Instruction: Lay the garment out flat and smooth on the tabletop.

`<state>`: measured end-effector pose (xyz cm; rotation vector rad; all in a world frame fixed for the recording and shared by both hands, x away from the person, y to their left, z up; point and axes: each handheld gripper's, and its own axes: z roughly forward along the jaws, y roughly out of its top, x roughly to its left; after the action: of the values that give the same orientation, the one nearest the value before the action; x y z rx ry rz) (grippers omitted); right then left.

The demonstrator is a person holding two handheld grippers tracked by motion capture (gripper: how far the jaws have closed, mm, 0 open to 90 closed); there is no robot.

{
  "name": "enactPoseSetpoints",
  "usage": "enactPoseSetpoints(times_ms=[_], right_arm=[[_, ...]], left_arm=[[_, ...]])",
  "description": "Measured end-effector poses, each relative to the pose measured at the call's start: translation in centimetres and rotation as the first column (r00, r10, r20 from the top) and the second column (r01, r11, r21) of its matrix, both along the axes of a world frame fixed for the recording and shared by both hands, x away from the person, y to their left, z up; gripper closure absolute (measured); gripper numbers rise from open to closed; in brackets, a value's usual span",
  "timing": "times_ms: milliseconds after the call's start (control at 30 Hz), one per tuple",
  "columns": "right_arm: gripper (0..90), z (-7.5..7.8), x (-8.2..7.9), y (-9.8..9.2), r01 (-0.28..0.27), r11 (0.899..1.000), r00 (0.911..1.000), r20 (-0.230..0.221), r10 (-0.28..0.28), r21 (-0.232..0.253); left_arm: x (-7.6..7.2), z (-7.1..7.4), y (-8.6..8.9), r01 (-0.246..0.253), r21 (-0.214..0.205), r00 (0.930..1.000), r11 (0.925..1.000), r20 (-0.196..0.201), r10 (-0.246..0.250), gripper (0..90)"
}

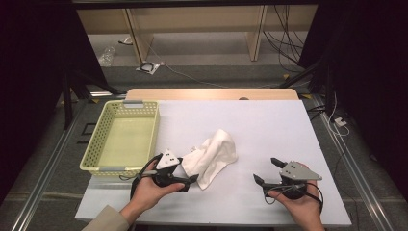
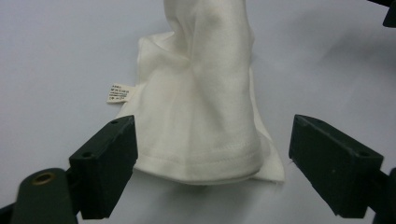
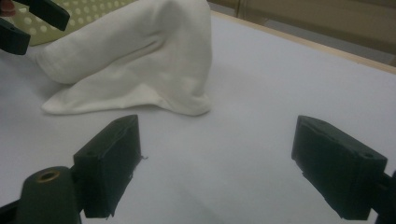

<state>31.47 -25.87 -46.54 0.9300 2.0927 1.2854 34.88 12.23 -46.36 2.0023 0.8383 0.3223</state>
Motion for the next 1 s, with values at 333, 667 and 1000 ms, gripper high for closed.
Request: enactPoseSetpoints(times_ms=[333,667,1000], right_arm=[[21.3,0.1,0.2,2.3,-0.066,0.998,0.9974,-0.031,0.066,-0.023],[26.1,-0.6,0.6,7.3,-0.174,0.983,0.9794,-0.114,0.167,-0.054],[28.3,-2.1,2.9,13.3,-0.267,0.961,0.9464,-0.207,0.248,-0.071]], left_arm=[[0.5,0.2,0.0,-0.036,-0.02,0.9992,0.9991,0.016,0.037,19.6],[0.6,0.2,0.1,-0.064,-0.029,0.9976,0.9976,0.024,0.064,30.3],[0.7,0.1,0.2,-0.065,-0.032,0.9975,0.9974,0.024,0.066,33.2]])
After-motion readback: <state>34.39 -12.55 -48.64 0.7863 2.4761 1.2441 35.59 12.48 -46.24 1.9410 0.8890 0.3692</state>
